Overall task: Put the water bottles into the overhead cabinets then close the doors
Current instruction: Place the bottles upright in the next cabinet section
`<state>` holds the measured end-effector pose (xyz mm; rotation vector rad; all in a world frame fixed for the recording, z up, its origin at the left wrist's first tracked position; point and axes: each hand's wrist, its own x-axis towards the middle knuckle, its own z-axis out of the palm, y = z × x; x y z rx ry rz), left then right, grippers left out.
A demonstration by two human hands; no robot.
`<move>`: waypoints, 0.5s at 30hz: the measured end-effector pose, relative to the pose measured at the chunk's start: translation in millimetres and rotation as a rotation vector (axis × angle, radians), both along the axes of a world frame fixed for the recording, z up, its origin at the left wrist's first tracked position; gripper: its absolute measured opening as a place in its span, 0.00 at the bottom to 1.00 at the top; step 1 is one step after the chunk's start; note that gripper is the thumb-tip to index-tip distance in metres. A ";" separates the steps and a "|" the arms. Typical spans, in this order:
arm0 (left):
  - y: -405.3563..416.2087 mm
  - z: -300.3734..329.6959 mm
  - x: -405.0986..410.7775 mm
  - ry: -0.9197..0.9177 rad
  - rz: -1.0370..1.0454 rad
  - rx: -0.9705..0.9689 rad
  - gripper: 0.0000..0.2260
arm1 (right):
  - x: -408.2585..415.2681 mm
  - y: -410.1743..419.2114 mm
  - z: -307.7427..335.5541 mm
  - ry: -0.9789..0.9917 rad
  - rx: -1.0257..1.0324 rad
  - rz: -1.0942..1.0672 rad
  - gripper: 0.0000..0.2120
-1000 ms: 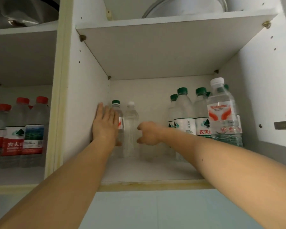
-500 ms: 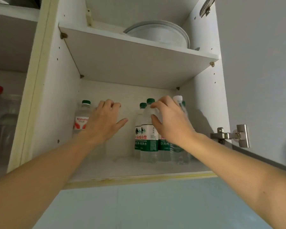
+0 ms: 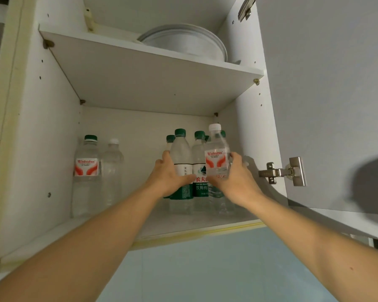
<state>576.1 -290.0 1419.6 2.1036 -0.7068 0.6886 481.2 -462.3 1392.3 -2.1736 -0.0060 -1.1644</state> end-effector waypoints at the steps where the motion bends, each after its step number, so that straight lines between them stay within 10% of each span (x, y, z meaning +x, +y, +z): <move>1: -1.7 -2.4 2.4 0.006 -0.010 0.005 0.47 | 1.6 -1.7 -2.8 -0.001 0.015 0.020 0.42; 15: 28.0 3.7 -1.4 0.025 0.148 0.112 0.61 | -4.2 -2.8 -0.7 0.051 0.017 0.041 0.38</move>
